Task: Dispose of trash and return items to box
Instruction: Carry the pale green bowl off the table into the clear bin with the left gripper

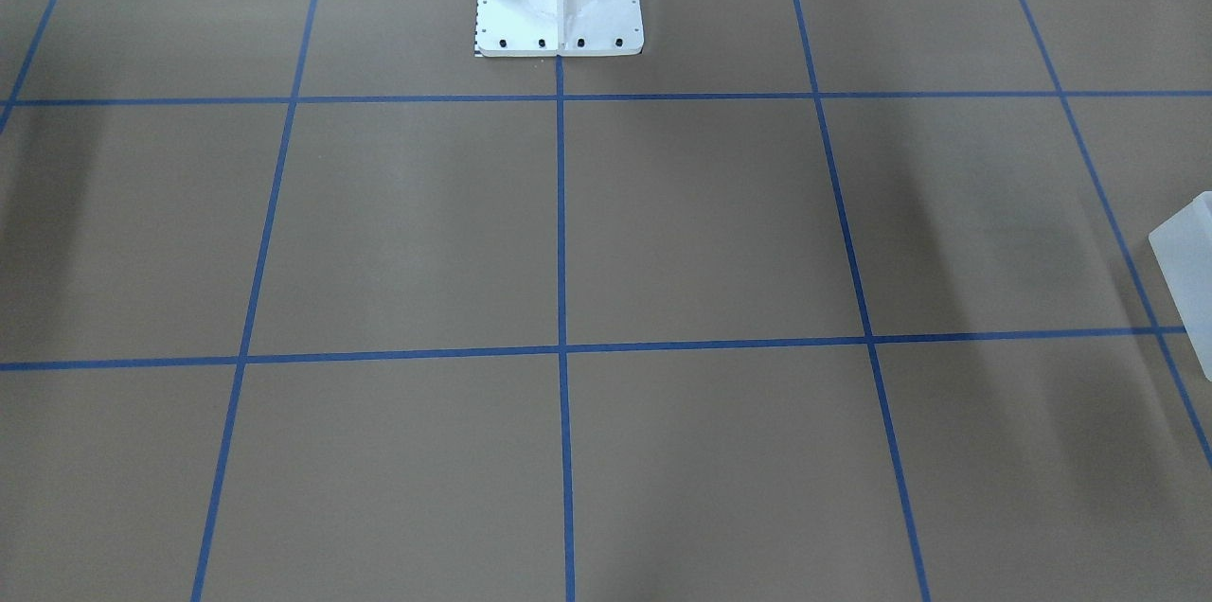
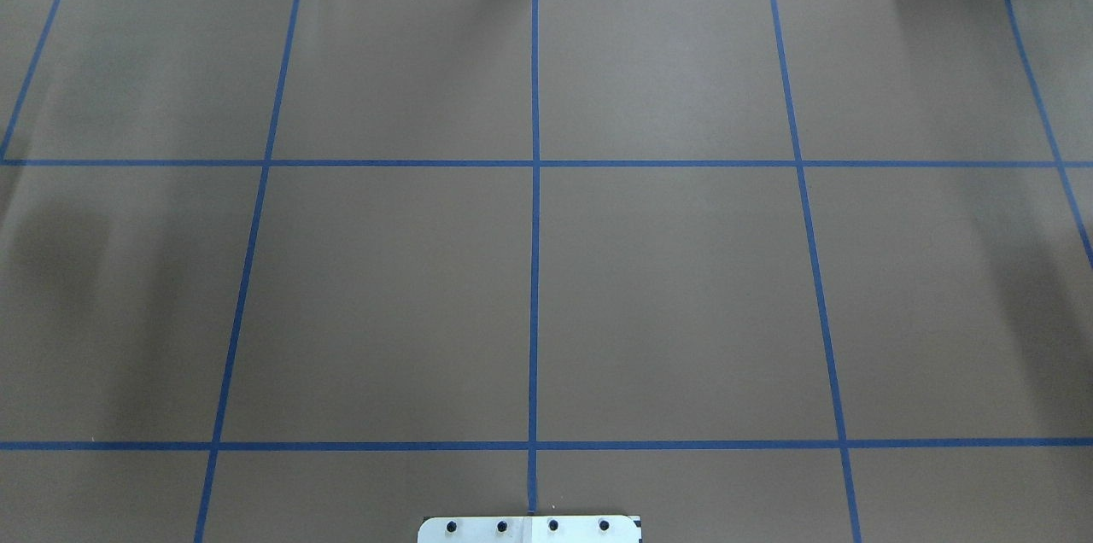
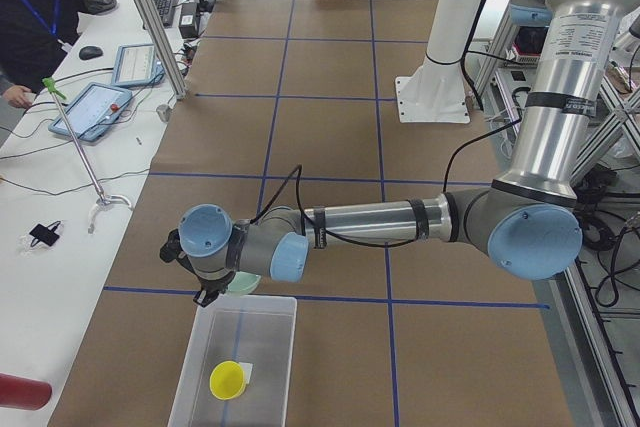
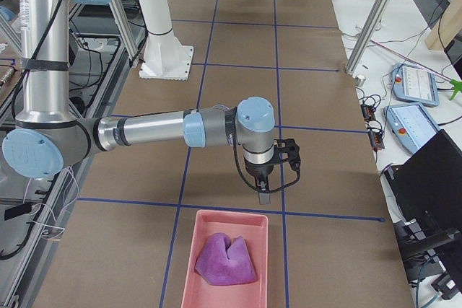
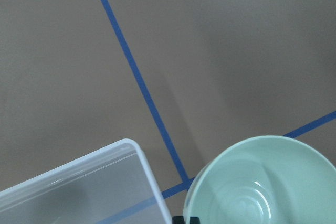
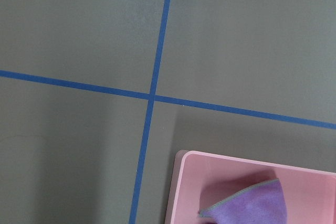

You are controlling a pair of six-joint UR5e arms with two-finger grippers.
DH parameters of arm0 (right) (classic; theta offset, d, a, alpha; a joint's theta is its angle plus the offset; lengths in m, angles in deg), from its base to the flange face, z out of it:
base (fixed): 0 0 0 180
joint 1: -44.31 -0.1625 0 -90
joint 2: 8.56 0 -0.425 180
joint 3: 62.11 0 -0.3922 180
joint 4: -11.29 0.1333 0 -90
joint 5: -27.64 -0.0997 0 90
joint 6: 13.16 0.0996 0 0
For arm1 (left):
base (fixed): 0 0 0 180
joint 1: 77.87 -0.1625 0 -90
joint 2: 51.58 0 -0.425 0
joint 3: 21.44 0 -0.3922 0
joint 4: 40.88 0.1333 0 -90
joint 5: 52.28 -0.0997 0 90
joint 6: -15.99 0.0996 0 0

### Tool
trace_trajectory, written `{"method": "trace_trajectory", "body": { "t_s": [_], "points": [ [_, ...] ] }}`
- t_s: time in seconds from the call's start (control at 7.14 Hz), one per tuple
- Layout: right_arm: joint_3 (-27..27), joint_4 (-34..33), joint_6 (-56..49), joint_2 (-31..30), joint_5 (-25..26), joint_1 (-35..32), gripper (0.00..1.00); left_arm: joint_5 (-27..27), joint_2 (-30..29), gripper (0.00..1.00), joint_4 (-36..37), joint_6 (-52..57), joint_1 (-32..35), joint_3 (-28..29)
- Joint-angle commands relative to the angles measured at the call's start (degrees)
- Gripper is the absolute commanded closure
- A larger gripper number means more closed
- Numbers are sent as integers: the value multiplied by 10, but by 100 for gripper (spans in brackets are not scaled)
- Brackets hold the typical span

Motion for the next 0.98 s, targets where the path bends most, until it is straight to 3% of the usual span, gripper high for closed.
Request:
{"method": "trace_trajectory", "body": {
  "t_s": [0.0,0.42,0.84],
  "points": [
    [0,0,-1,0,0,2,0,-6,-2,100,-3,74,14,51],
    [0,0,-1,0,0,4,0,-26,-15,100,-97,76,14,139],
    [0,0,-1,0,0,4,0,-22,-7,100,-109,70,13,138]
  ]
}}
